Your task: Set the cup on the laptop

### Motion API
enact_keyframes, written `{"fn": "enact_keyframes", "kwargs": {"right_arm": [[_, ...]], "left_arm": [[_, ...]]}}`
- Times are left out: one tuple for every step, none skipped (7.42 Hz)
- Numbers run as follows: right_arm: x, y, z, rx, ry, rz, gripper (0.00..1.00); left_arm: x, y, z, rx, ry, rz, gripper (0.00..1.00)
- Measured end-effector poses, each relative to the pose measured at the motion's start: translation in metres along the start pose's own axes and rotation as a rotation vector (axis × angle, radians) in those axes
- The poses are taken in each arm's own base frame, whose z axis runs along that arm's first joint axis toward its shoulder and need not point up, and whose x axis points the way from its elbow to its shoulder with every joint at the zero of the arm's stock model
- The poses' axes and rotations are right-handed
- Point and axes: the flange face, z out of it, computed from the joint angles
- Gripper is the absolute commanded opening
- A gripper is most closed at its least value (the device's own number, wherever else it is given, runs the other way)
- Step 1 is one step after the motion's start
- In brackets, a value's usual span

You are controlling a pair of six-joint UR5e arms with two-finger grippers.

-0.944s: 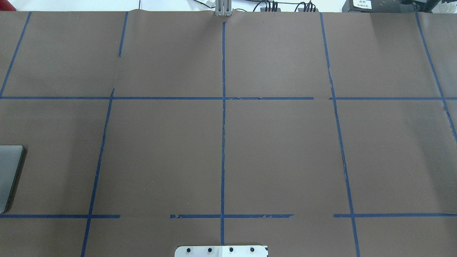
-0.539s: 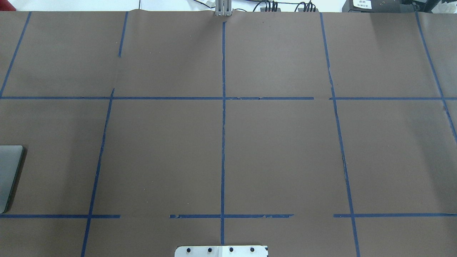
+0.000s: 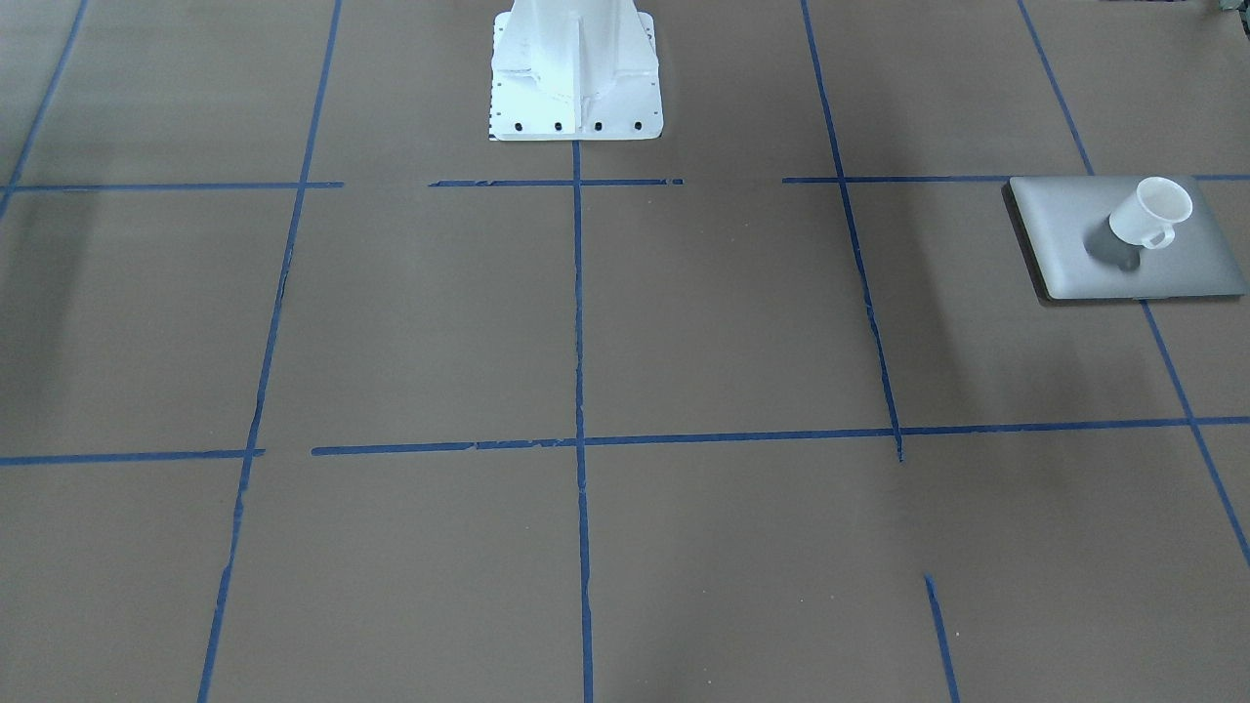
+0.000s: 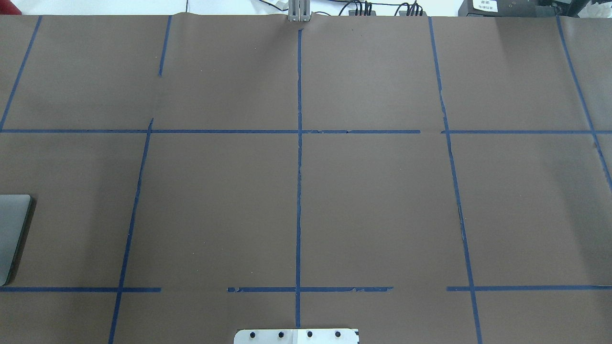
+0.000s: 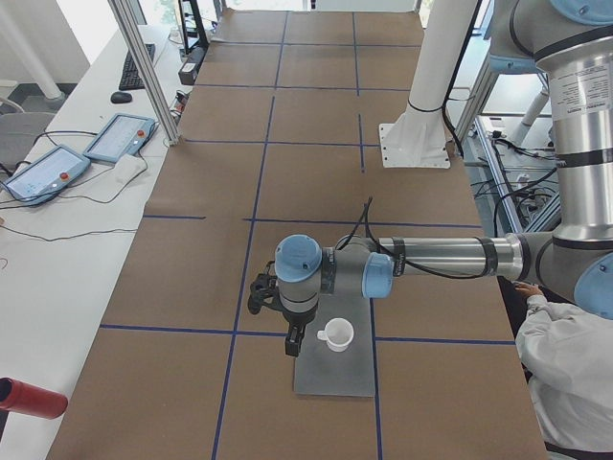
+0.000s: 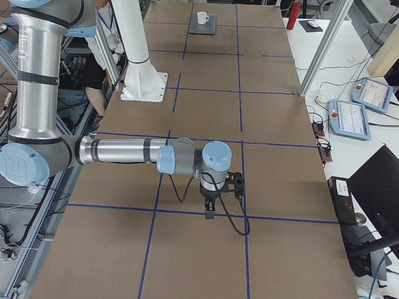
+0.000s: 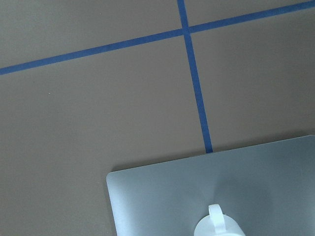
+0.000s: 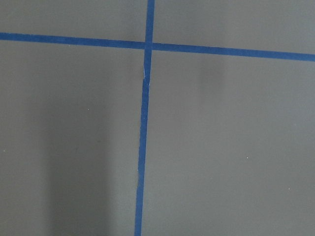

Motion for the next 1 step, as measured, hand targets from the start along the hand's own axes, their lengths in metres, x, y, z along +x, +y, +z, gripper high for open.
{"fn": "enact_keyframes", "kwargs": {"right_arm": [[0.0,0.0,0.0,0.0,0.0,0.0,1.0]], "left_arm": [[0.0,0.0,0.0,0.0,0.0,0.0,1.0]]}}
